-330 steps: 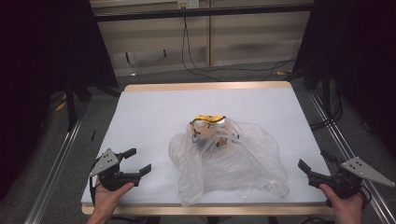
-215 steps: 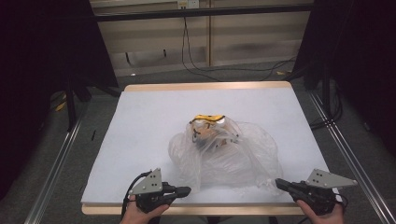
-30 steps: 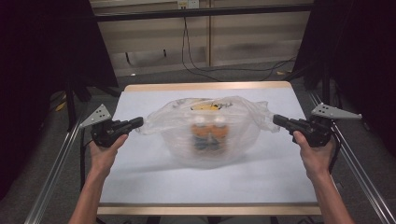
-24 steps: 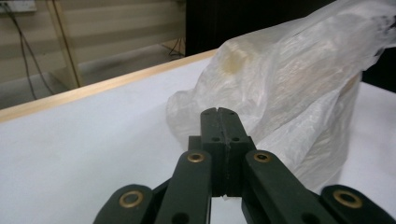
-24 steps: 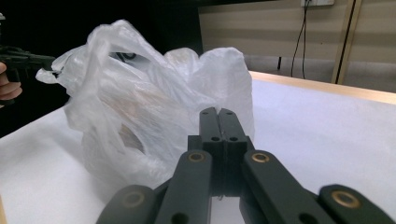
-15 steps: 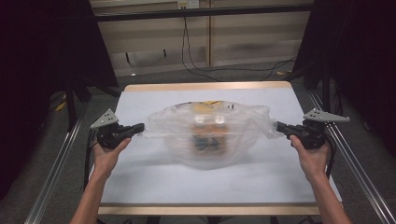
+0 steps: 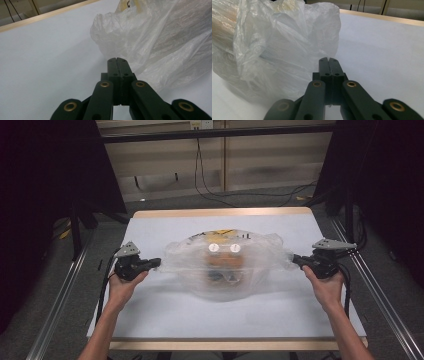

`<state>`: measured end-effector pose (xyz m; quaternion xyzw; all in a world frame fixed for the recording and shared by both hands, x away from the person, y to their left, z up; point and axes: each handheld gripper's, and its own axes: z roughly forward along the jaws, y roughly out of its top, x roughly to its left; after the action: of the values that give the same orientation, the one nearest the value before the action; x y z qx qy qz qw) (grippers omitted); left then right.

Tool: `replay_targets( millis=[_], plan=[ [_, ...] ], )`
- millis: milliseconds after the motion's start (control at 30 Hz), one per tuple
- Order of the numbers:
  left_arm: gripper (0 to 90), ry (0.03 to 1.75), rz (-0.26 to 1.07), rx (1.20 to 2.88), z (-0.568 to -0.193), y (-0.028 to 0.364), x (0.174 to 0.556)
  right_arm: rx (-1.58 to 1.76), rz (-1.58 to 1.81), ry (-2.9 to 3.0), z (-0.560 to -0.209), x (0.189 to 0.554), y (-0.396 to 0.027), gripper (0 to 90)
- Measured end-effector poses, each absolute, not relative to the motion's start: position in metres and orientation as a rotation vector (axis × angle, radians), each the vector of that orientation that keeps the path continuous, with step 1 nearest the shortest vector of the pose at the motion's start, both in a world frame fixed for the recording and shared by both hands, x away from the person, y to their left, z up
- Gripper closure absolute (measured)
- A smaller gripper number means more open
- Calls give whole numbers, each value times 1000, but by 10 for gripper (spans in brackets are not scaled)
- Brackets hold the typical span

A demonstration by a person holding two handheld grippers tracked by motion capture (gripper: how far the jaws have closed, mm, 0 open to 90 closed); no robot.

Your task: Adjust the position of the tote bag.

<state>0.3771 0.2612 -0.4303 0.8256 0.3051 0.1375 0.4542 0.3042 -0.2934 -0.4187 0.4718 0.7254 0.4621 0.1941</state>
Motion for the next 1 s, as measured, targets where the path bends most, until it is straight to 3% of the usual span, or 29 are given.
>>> replay_targets(
  millis=[633, 1000],
  plan=[
    [900, 717, 251, 2266, -460, 252, 372, 1339, 1134, 2173, -449, 300, -289, 900],
    [900, 743, 195, 2276, -473, 254, 376, 1352, 1058, 2241, -467, 305, -289, 900]
  ],
)
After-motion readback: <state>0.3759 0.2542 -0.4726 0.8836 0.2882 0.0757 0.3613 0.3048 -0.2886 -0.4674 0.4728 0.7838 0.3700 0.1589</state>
